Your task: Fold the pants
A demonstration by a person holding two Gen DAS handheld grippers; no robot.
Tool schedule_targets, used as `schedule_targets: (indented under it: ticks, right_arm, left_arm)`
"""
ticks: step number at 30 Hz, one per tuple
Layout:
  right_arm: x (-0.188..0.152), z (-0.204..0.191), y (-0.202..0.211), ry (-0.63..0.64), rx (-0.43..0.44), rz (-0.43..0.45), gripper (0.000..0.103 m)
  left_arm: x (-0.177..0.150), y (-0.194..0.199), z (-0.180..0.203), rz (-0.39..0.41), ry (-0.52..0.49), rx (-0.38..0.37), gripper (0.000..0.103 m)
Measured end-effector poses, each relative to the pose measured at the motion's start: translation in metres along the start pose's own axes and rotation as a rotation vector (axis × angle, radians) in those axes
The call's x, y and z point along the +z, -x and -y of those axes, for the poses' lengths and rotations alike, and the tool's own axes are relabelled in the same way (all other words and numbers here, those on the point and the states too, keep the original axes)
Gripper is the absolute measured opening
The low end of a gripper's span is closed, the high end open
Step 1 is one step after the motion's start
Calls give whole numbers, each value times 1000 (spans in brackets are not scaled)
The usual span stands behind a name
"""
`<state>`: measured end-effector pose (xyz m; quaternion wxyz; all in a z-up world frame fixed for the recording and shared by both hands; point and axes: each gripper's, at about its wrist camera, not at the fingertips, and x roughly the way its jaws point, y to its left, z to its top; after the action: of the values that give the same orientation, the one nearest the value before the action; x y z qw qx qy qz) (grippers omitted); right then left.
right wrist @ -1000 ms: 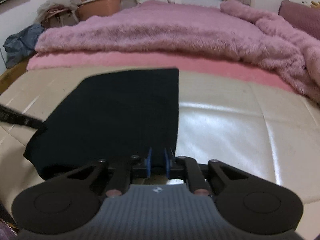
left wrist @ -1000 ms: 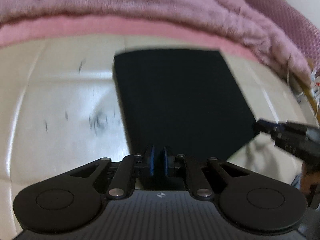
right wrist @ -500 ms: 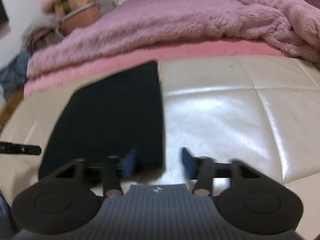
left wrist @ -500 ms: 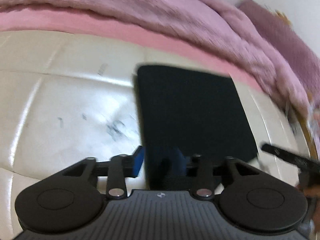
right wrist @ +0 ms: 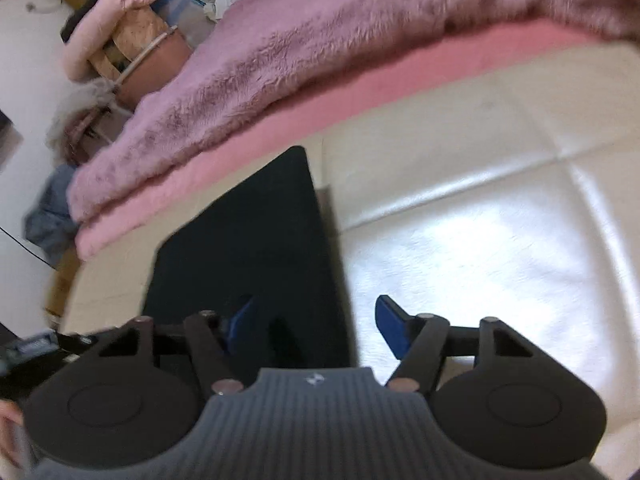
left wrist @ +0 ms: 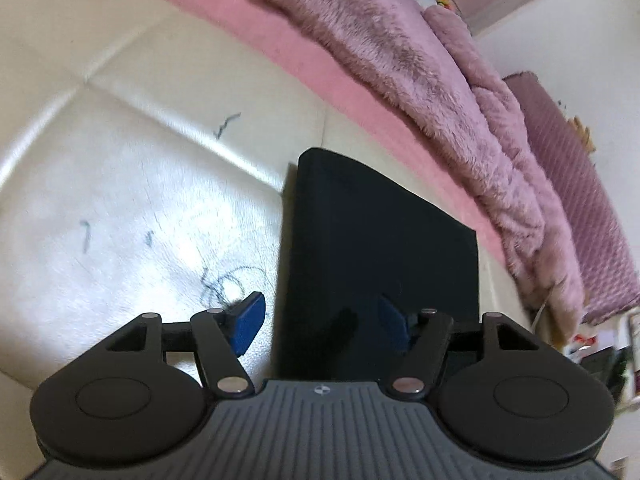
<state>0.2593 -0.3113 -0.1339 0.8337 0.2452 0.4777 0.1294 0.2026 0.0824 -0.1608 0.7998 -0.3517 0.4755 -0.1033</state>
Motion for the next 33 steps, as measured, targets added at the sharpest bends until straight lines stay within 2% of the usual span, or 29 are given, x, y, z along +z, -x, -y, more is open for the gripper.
schedule_targets:
  ticks: [4,12,17,20,21,23,25,26,28,33]
  right_arm:
    - [6,18,-13,-77,50,-28,52]
    - [10,35,-29,-132,148,-73,52]
    - [15,35,-41,-129,184,-85,44]
    - [18,38,-51,-161,222,-91,42]
    - [19,38,-54,-168,235,-92,42]
    - [20,38,-59,-176,245,-93,38]
    - [21,39,-59,-184,247,-94,28]
    - [21,40,-59,-193,251,-94,23]
    - [20,40,-59,-218,258,-96,21]
    - [21,20,-51,-171,227,-90,16]
  left_arm:
    - [3,-9,-13,-28,47,-55,68]
    - [10,-27,-18,-44,77,-124,64]
    - [12,-31,-20,-43,87,-142,61]
    - [14,-33,-23,-42,98,-134,50]
    - [15,-33,-24,-43,103,-136,42]
    - [16,-32,-24,-47,101,-124,34]
    - [17,-31,-21,-48,80,-102,26]
    - [18,-30,-17,-46,66,-90,24]
    - [19,-27,-9,-41,37,-59,20]
    - [28,-15,2,-27,-26,-14,18]
